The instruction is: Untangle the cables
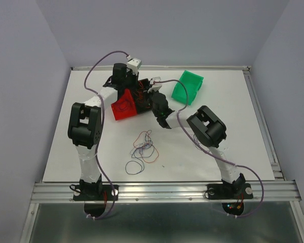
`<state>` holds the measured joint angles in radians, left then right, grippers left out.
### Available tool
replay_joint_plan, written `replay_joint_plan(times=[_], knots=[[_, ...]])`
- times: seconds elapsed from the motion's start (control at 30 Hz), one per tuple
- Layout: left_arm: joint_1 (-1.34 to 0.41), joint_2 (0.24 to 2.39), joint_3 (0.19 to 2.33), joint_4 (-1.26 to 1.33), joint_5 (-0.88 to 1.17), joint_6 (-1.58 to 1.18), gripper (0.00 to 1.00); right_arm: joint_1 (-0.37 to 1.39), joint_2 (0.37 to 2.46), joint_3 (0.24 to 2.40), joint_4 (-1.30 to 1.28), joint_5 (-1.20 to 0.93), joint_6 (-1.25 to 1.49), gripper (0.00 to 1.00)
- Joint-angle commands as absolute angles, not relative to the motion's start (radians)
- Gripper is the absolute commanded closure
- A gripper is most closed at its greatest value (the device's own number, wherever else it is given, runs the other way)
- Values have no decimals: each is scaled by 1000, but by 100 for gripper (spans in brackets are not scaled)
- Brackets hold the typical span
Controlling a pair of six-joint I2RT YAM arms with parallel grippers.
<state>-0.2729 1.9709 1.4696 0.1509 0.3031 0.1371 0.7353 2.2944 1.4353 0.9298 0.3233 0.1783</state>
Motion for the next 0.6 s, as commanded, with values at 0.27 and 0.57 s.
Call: replay_joint_plan(times=[0.27, 0.57], knots=[[-328, 2069, 1637, 80, 132, 144, 100, 758, 2365, 1620, 638, 403, 146, 100], [-334, 2097, 1617, 40, 43, 141, 100, 756, 2336, 1585, 630, 400, 155, 100]])
